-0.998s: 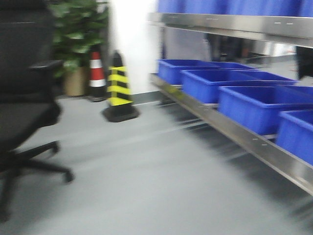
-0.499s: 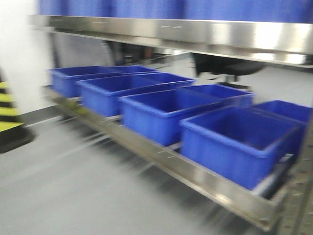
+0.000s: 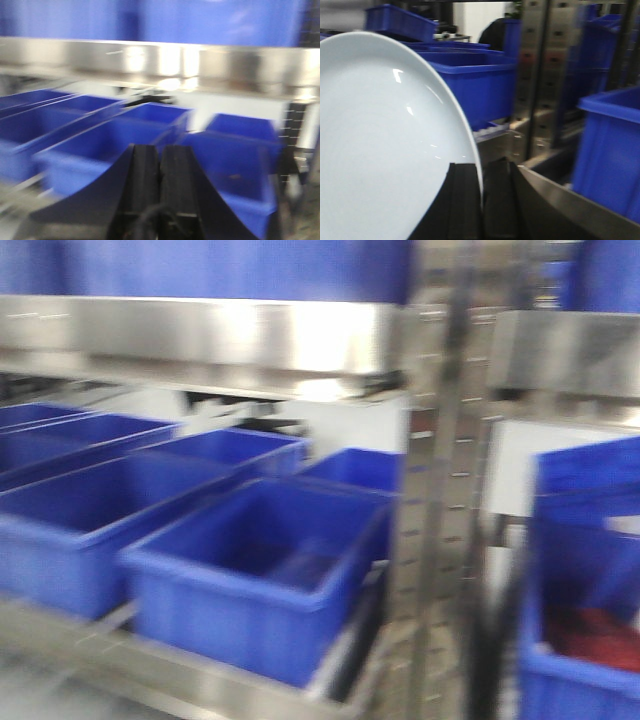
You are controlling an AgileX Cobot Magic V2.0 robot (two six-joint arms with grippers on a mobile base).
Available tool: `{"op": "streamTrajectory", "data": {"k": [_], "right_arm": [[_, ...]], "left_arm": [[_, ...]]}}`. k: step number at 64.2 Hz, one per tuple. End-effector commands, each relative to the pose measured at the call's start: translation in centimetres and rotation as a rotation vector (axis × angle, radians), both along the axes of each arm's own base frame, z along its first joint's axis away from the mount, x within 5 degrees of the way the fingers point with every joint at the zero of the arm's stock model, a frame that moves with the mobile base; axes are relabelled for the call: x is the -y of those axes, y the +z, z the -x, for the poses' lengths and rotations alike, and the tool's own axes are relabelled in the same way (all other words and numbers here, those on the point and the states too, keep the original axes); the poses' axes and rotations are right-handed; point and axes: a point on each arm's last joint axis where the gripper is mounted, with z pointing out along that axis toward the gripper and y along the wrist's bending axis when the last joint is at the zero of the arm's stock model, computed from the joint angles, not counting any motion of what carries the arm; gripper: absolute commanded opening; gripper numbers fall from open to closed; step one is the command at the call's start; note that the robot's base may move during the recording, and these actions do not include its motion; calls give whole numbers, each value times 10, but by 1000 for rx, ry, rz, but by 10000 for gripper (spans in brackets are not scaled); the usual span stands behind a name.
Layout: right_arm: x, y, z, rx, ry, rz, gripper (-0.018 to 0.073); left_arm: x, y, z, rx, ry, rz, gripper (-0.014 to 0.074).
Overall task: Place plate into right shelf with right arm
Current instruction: 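Drive up to the steel shelf rack with blue bins, then lower the held plate into the blue bin with the right gripper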
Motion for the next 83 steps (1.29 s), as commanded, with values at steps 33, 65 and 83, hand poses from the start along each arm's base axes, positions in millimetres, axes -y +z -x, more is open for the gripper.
{"op": "streamTrajectory", "data": {"k": [33, 65, 83], "right_arm": [[0, 16, 1, 108, 3, -30, 55], [0, 16, 1, 107, 3, -29, 55], [0, 16, 1, 107, 3, -29, 55]], "left_arm": [[-2, 5, 1, 89, 19, 13, -47], [-2, 5, 1, 89, 19, 13, -47], [-2, 5, 1, 89, 19, 13, -47]]}}
